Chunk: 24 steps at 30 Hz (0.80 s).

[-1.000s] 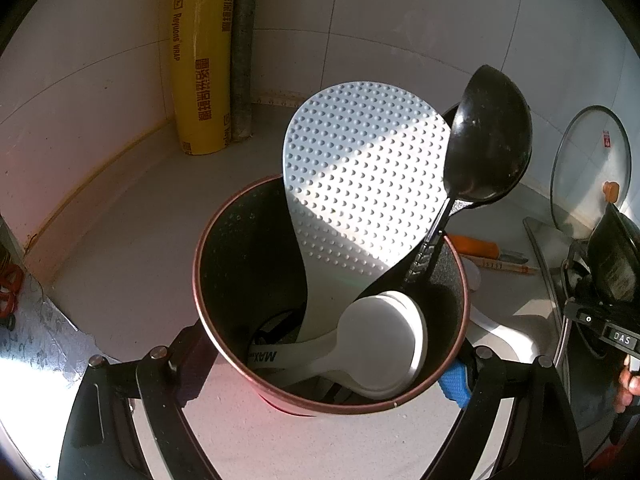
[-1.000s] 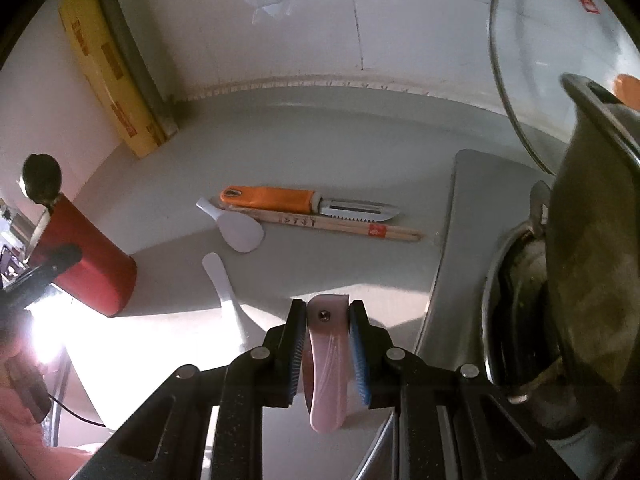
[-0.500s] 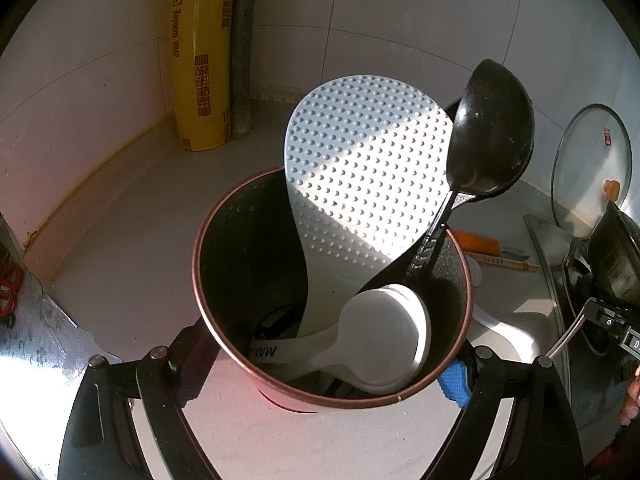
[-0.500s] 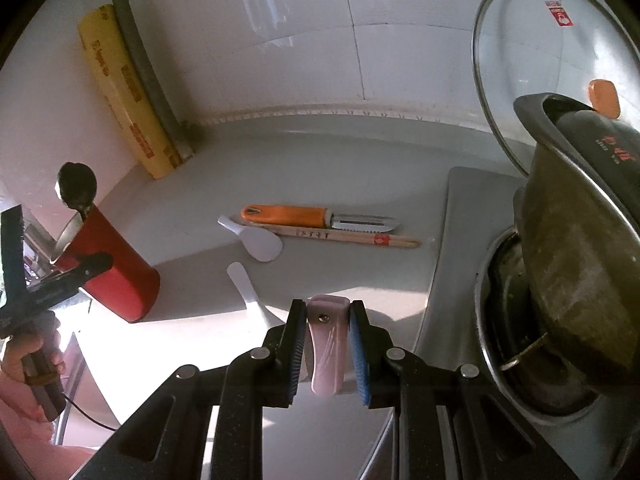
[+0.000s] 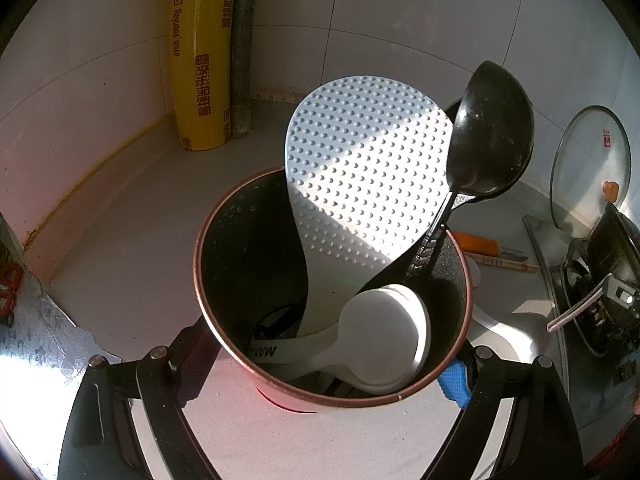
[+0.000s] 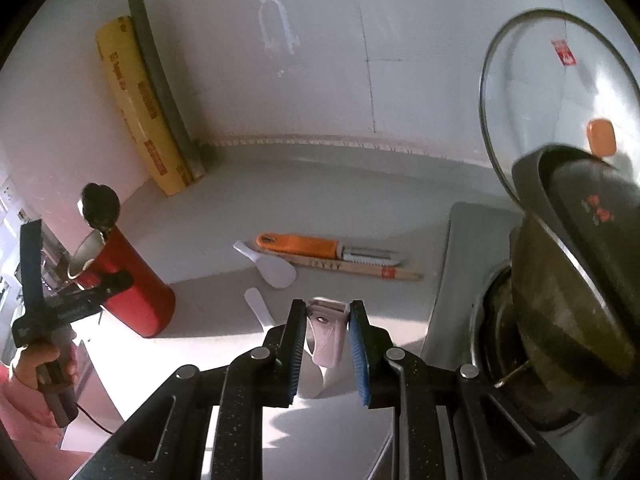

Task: Organize utensils
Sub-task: 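Lift the pink spatula with the right tool toward the red holder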

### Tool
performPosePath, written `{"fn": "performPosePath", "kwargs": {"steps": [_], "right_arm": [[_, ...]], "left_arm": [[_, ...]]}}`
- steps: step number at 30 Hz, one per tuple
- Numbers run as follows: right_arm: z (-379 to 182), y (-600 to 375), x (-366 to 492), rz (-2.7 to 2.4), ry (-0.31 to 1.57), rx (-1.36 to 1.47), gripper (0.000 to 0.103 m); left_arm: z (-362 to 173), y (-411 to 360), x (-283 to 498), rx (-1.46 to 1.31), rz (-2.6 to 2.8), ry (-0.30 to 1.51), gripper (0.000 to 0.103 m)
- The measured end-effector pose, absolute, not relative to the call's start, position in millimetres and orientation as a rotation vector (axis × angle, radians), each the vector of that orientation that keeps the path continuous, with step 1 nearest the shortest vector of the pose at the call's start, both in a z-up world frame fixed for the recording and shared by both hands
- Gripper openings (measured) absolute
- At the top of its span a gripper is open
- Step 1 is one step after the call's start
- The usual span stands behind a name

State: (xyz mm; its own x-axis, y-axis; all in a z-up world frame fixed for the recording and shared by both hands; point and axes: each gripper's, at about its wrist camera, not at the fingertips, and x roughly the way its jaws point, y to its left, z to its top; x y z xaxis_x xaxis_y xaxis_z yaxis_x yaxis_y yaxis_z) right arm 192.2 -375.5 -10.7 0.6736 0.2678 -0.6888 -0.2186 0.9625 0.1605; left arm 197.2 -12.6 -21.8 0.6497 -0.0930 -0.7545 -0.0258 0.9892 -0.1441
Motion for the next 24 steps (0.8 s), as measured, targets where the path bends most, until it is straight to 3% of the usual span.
{"fn": "performPosePath", "kwargs": {"steps": [24], "right_arm": [[114.5,-253.8,182.6,0.617,0.515,-0.085,0.023]], "left_arm": [[-23.8,-5.5,197.1,-0.162,-0.062,0.862,0.092]]}}
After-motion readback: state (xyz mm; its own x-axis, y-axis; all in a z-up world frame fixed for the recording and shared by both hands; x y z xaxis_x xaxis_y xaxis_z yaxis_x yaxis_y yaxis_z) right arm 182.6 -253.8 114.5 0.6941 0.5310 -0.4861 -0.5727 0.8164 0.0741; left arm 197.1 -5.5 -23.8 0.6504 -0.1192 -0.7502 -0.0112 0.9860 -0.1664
